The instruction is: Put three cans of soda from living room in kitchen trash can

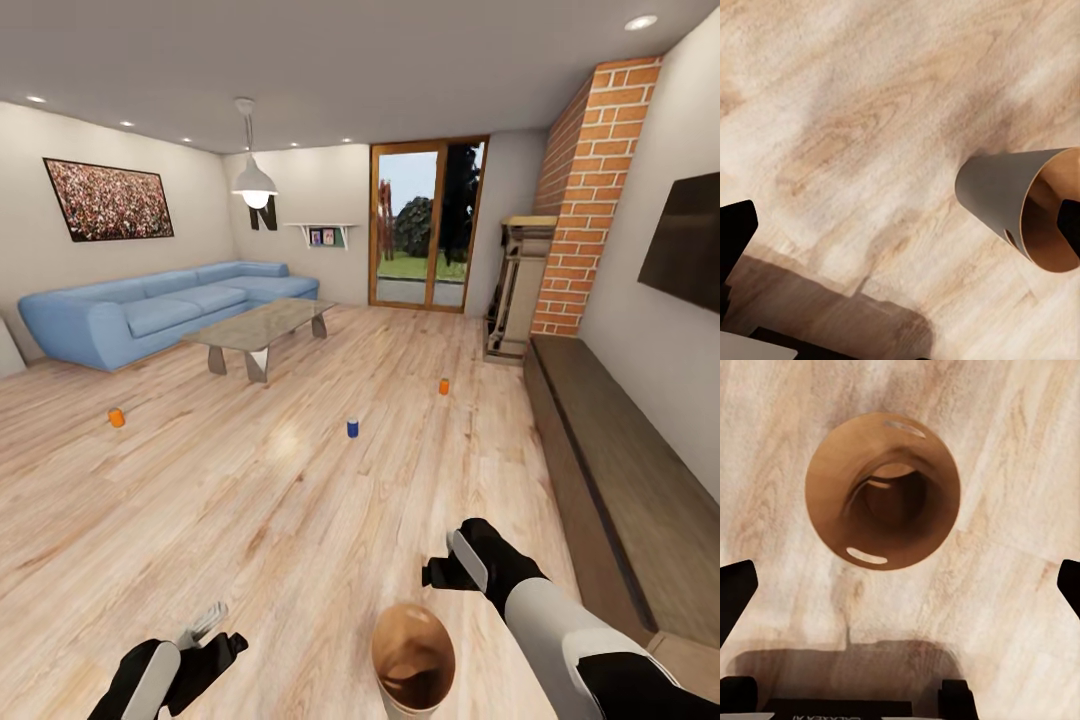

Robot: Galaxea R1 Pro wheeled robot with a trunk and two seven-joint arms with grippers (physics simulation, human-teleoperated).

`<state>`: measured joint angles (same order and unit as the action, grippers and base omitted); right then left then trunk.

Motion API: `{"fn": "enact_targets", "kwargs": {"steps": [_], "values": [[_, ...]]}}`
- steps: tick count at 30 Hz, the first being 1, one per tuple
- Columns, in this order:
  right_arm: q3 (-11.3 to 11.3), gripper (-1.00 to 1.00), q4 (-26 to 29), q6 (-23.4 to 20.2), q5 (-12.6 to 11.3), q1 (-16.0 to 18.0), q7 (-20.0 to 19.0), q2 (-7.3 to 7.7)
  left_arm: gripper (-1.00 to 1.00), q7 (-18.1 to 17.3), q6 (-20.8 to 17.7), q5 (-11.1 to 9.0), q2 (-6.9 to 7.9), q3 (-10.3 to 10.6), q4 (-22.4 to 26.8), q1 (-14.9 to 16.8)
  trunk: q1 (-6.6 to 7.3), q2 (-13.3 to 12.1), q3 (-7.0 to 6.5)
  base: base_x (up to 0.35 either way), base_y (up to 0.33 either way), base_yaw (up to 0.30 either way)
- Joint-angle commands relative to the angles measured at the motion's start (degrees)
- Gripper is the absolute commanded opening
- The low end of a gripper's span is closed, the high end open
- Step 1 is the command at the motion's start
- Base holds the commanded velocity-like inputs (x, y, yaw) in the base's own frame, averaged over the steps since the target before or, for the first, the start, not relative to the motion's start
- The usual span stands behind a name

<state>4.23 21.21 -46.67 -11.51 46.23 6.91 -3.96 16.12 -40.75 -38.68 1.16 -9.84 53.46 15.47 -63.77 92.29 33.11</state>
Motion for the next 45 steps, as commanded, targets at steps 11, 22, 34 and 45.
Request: {"fn": "enact_targets", "kwargs": {"steps": [11, 22, 34, 45], "values": [[-0.1, 1.0, -5.2, 1.0, -0.1, -0.1, -0.1, 2.26, 1.0, -0.1, -0.2, 0.2, 0.09, 0.0, -0.6, 0.2, -2.42, 4.4, 1.98, 0.0, 0.0, 0.0], [0.0, 1.0, -6.5, 3.0, -0.3, -0.1, -0.1, 4.08, 1.0, -0.1, 0.0, 0.2, 0.0, 0.0, -0.8, 0.3, -4.84, 8.8, 3.95, 0.0, 0.0, 0.0], [0.1, 1.0, -5.6, 3.1, -0.4, 0.1, -0.5, 3.91, 1.0, -0.1, 0.1, 0.6, -0.01, 0.1, -0.8, 0.3, -7.47, 13.7, 6.11, 0.0, 0.0, 0.0], [0.2, 1.0, -4.9, 3.1, -0.4, 0.6, -0.6, 3.78, 1.0, 0.0, 0.1, 0.6, 0.07, 0.1, -0.8, 0.3, -9.89, 18.1, 8.08, 0.0, 0.0, 0.0]]}}
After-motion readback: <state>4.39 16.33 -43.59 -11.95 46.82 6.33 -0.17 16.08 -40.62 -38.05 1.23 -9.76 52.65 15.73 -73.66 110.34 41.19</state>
